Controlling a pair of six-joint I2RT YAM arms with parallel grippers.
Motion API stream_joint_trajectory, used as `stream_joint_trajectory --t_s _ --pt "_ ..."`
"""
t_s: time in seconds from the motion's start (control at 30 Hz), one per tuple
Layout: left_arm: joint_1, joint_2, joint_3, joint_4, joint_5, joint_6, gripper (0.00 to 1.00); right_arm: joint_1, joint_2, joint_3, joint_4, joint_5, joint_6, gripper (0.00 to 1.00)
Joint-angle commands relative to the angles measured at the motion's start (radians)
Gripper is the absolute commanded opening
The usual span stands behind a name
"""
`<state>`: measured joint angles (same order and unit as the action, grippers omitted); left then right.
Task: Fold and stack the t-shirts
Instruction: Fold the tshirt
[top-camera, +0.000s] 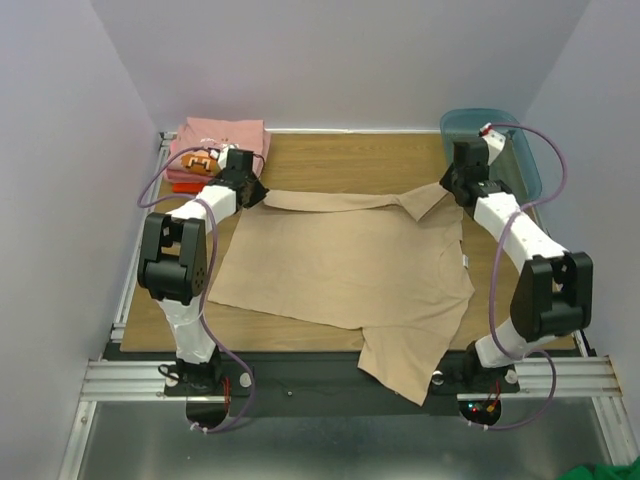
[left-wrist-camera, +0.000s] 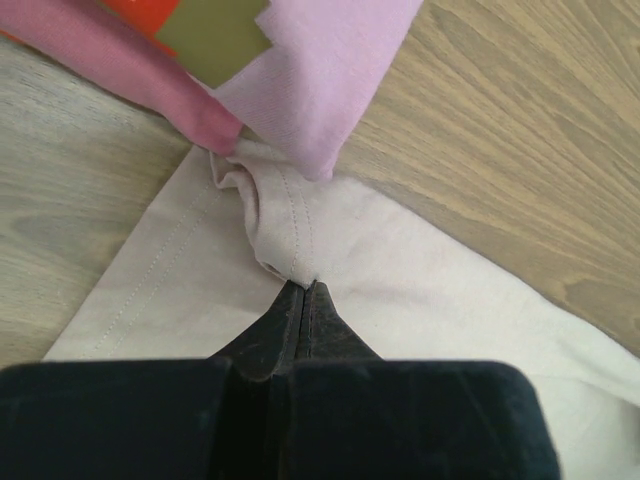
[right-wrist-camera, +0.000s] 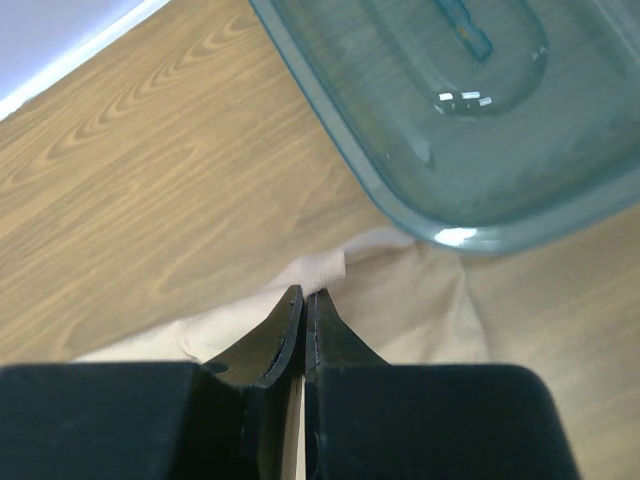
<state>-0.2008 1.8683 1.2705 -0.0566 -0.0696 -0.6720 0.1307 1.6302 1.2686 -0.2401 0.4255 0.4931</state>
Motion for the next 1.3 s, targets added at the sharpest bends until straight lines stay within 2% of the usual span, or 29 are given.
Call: stream_joint_trajectory --t_s 0.0,0.2,0.43,0.87,1.07,1.23,1.27 --pt "0.029 -0.09 0.007 -0.005 0.004 0.041 0.0 0.0 -0.151 -0.095 0.029 -0.039 0.045 0.0" --pt "0.092 -0.086 0.079 -0.052 0.039 0.084 0.0 0.0 -0.302 -0.222 -0.05 -0.083 0.082 0.0" --pt "0.107 -0.046 0.125 -0.08 0.06 0.095 0.0 0.0 -0.369 -0.34 -0.082 -0.168 0.104 0.0" --pt "0.107 -0.066 0.046 -0.101 0.031 0.086 0.0 0.0 -0.575 -0.515 -0.179 -0.274 0.171 0.01" --pt "0.109 -0.08 -0.003 -0.112 0.01 0.075 0.0 -0.002 -0.619 -0.561 -0.238 -0.298 0.185 0.01" --pt "0.11 -0.089 -0.046 -0.115 0.002 0.069 0.0 -0.002 -0.665 -0.624 -0.255 -0.343 0.199 0.06" --pt "0.112 -0.087 -0.049 -0.121 -0.002 0.068 0.05 0.0 -0.671 -0.636 -0.257 -0.352 0.2 0.07"
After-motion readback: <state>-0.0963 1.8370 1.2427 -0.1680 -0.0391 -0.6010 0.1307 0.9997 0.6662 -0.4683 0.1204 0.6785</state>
